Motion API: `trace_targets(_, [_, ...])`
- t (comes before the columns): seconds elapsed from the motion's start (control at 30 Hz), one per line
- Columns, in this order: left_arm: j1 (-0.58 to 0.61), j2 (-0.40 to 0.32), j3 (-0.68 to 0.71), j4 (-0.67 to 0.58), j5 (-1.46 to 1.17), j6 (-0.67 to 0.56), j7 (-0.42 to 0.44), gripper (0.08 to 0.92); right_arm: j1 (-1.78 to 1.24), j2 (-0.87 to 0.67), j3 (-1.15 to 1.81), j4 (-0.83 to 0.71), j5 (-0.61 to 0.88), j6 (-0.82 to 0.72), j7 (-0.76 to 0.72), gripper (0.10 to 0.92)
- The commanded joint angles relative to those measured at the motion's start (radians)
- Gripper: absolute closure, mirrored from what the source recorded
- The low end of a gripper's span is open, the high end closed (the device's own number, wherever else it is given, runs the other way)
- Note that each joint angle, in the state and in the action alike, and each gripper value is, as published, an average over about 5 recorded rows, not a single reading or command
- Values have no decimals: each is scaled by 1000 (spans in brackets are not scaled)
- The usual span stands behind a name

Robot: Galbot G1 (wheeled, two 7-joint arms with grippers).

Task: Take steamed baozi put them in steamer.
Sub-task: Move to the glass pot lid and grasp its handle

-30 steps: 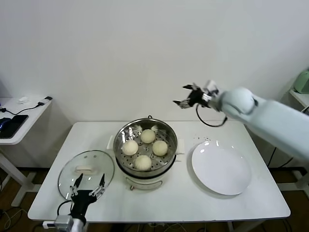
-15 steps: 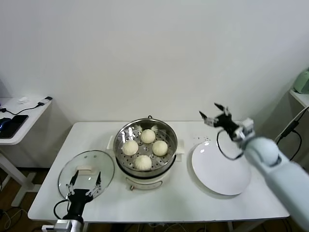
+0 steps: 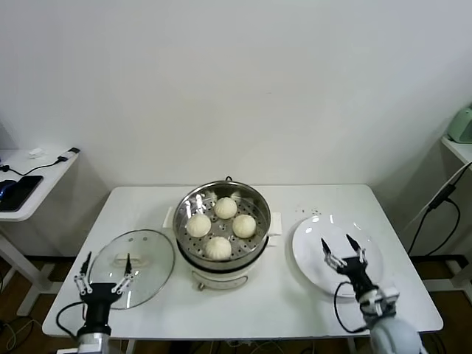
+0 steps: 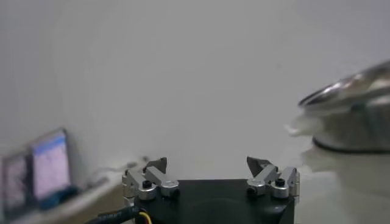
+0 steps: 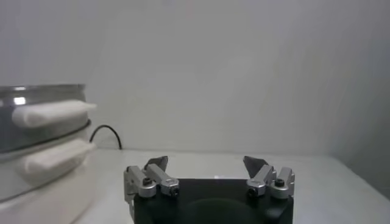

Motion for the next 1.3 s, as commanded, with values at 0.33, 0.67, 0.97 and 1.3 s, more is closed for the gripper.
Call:
trace_targets(0.33, [-51,104,6,223,970,153,-137,177,-116,143,78,23,-131,-6,63,202])
trace_targets(0.67, [-192,87,22,365,968,281,-126,177,-124,148,80,53,-148,-18,73,202])
trace_targets(0.97, [-281,79,43,444,964,300,-137,177,-116,150,91,53,-146,-21,81,202])
trace_targets(1.3, [-327,76,57,479,967,296,-154,177,-118,157,99,45,-150,-17,84,202])
